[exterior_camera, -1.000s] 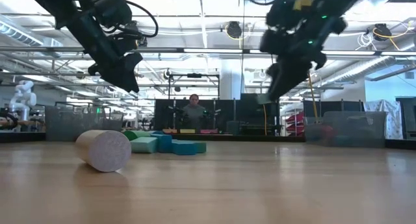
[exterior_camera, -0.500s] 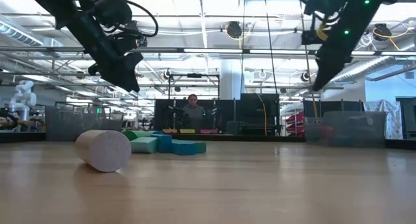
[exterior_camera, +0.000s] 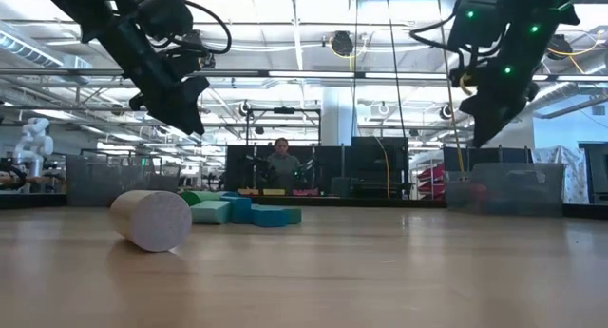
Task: Sort blocks by size
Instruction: Put the light blue half circle block into the right black bin
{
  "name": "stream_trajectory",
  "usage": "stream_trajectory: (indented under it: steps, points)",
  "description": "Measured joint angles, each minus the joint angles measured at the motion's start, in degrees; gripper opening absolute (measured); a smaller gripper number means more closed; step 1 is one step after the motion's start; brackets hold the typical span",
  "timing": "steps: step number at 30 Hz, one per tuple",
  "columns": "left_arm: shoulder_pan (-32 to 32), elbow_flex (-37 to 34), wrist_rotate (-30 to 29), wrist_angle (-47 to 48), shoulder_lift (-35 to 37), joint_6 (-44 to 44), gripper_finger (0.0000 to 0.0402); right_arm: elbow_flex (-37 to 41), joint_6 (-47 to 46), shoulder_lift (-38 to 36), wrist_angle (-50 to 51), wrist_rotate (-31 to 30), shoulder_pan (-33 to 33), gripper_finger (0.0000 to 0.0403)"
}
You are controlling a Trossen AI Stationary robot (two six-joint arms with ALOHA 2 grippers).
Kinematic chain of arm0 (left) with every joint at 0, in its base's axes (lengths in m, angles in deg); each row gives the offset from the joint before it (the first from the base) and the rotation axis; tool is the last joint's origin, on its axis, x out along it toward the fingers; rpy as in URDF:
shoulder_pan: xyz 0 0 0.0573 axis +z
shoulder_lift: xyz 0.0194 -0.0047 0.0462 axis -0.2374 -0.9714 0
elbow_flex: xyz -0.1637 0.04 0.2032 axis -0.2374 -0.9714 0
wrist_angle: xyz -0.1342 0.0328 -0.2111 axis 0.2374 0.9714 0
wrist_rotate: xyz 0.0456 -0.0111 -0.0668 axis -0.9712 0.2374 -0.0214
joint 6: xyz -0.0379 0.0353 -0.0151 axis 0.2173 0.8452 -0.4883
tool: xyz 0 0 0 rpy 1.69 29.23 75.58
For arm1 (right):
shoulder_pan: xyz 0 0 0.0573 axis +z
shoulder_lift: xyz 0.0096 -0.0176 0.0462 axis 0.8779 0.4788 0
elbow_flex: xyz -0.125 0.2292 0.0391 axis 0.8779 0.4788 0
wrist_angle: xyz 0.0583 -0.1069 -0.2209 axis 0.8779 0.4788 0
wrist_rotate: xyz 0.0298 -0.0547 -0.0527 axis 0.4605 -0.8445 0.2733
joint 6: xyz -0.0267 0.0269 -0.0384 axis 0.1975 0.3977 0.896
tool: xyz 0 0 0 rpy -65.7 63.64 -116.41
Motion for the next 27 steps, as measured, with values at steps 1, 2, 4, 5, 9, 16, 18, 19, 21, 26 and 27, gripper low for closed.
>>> stream_trajectory:
  steps: [1,2,4,5,9,16,18,19,21,26,27]
  points:
    - [0.0,0.0,0.0,0.0,0.0,0.0,0.0183,0.0,-0.1,0.0,0.0,0.0,-0.8,0.0153]
    - [0.0,0.0,0.0,0.0,0.0,0.0,0.0183,0.0,-0.1,0.0,0.0,0.0,-1.6,0.0154]
    - [0.0,0.0,0.0,0.0,0.0,0.0,0.0183,0.0,-0.1,0.0,0.0,0.0,-3.1,0.0156]
    - [0.0,0.0,0.0,0.0,0.0,0.0,0.0183,0.0,-0.1,0.0,0.0,0.0,-3.9,0.0157]
    - [0.0,0.0,0.2,0.1,0.0,0.0,0.0183,0.0,0.2,0.0,-0.1,0.3,-7.1,0.0158]
    - [0.0,0.0,0.2,0.1,0.0,0.0,0.0183,-0.1,1.9,0.4,-1.0,3.1,-12.7,0.0159]
    - [0.0,0.0,0.2,0.2,0.0,0.0,0.0183,-0.1,2.5,0.7,-1.2,4.1,-14.4,0.0159]
    - [0.0,0.0,0.2,0.2,0.0,0.0,0.0183,-0.1,3.0,0.9,-1.5,4.8,-15.2,0.0159]
    - [0.0,0.0,0.2,0.4,0.0,0.0,0.0183,-0.1,3.8,1.5,-2.0,5.9,-16.7,0.0159]
    - [0.0,0.0,0.2,0.6,0.0,0.0,0.0183,-0.1,4.5,2.6,-2.1,6.3,-18.6,0.0164]
    - [0.0,0.0,0.2,0.5,0.0,0.0,0.0183,-0.1,4.6,2.6,-2.2,6.6,-18.8,0.0168]
